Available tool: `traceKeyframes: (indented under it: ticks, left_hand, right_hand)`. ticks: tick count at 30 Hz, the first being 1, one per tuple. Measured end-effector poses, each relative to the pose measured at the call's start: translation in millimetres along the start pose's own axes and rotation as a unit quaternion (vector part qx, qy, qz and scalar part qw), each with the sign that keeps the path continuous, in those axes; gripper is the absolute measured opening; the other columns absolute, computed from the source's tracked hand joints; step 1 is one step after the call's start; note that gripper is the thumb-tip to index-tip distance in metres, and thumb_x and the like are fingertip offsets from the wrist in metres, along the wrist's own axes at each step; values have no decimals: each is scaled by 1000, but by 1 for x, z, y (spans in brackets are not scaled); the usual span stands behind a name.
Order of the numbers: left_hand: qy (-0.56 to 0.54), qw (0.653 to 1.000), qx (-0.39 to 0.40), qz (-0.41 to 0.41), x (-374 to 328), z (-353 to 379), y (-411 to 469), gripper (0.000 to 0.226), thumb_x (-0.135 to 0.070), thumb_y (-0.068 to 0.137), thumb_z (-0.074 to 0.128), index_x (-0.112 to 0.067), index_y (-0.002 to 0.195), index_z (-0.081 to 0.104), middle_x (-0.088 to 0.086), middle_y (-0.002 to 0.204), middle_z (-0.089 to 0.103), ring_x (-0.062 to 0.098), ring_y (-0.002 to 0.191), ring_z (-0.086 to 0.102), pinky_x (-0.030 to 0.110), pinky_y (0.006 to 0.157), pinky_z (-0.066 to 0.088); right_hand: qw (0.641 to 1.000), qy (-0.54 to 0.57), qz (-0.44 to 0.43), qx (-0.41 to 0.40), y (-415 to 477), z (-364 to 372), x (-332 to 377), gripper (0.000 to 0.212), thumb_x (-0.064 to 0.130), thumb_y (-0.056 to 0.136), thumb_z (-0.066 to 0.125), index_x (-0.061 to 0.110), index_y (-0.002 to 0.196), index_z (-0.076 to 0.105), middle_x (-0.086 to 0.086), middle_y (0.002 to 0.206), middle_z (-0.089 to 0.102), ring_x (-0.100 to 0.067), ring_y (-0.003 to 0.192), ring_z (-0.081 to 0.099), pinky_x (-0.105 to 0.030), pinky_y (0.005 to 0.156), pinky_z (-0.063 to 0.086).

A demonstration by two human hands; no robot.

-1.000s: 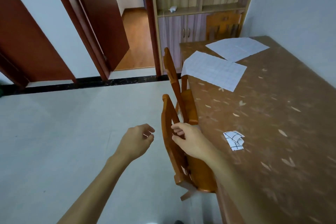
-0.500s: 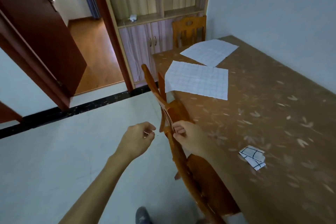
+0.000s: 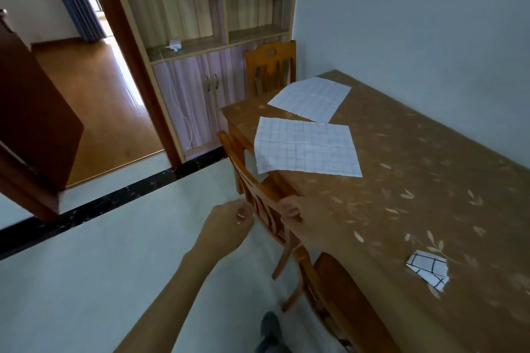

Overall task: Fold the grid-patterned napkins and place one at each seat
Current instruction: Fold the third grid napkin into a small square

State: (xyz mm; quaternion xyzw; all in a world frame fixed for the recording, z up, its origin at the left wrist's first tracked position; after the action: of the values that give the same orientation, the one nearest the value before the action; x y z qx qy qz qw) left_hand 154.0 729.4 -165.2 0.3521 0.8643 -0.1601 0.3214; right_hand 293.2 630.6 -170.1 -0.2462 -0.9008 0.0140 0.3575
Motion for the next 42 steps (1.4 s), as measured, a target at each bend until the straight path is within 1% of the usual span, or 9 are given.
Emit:
traceKeyframes:
  ticks: [4, 10, 15, 20, 23, 29, 37, 40, 42]
  left_hand:
    - [-15, 1000, -1, 1, 21, -10, 37, 15, -18, 97, 61, -18, 106, 72, -2, 104, 74, 10, 88, 66, 17, 81, 50]
    - [-29, 999, 20, 21, 42, -21, 117, 16, -17, 98, 60, -20, 107, 72, -7, 99, 71, -2, 79, 62, -1, 72, 42]
    - [-17, 998, 53, 20, 46, -24, 217, 19, -20, 98, 60, -23, 113, 70, -10, 104, 68, 6, 96, 64, 9, 84, 49]
    - [-6, 993, 118, 12, 40, 21, 295, 19, -17, 99, 56, -24, 112, 69, -3, 107, 71, 1, 89, 63, 2, 71, 45]
    - [5, 986, 164, 14, 38, 64, 323, 19, -15, 100, 54, -24, 110, 68, 0, 107, 72, 0, 87, 62, 3, 68, 47]
    - [74, 968, 236, 32, 41, 148, 348, 33, -17, 97, 56, -20, 129, 58, 2, 128, 59, 15, 115, 56, 28, 99, 47]
    - [-101, 940, 193, -263, 126, 188, 379, 77, -12, 93, 66, -5, 153, 19, 15, 153, 38, 28, 137, 43, 25, 98, 38]
    - [-166, 916, 144, -334, 151, 188, 389, 90, -22, 95, 65, -7, 158, 1, 14, 164, 21, 32, 148, 28, 38, 116, 31]
    - [-196, 911, 122, -341, 158, 187, 400, 86, -28, 95, 66, -8, 157, 10, 14, 157, 34, 33, 144, 37, 44, 116, 36]
  right_hand:
    - [1000, 11, 1, 8, 43, 5, 6, 30, 24, 96, 61, 15, 124, 64, -5, 116, 70, -23, 107, 66, -40, 97, 52]
    - [995, 100, 18, -19, 134, 9, -20, 29, 12, 95, 65, 10, 124, 64, 2, 113, 67, -9, 103, 64, -5, 81, 47]
    - [988, 136, 72, 29, 223, 20, -59, 32, 8, 97, 58, 11, 128, 63, -4, 120, 68, -20, 112, 64, -26, 98, 50]
    - [976, 168, 135, 35, 269, 33, -108, 28, 6, 99, 55, 8, 125, 62, 7, 101, 62, -12, 103, 60, -11, 84, 43]
    - [972, 161, 168, 24, 280, 38, -142, 26, 8, 99, 52, 9, 123, 62, 0, 114, 65, -9, 99, 59, -2, 75, 42]
    - [971, 155, 181, -2, 293, 31, -176, 30, 4, 94, 52, 11, 119, 67, 4, 110, 65, -13, 102, 61, -19, 86, 42]
    - [958, 189, 214, -11, 285, 44, -202, 30, 7, 93, 53, 15, 119, 65, -1, 105, 70, -18, 90, 69, -38, 85, 59]
    - [960, 181, 213, -8, 286, 49, -200, 29, 9, 92, 54, 16, 119, 64, 0, 100, 67, -19, 88, 68, -41, 85, 58]
    - [961, 177, 212, -6, 288, 50, -196, 28, 9, 93, 55, 18, 118, 63, 4, 99, 66, -17, 88, 67, -37, 86, 57]
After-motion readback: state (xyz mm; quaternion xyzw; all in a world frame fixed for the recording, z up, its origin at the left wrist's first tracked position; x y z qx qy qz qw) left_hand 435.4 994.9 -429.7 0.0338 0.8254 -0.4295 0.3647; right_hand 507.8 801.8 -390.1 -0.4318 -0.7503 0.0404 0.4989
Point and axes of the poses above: each hand's wrist, its own y-axis towards the middle knuckle, its own z-axis out of the palm, x = y × z, the point moved 10 cm from there along y, towards the middle knuckle
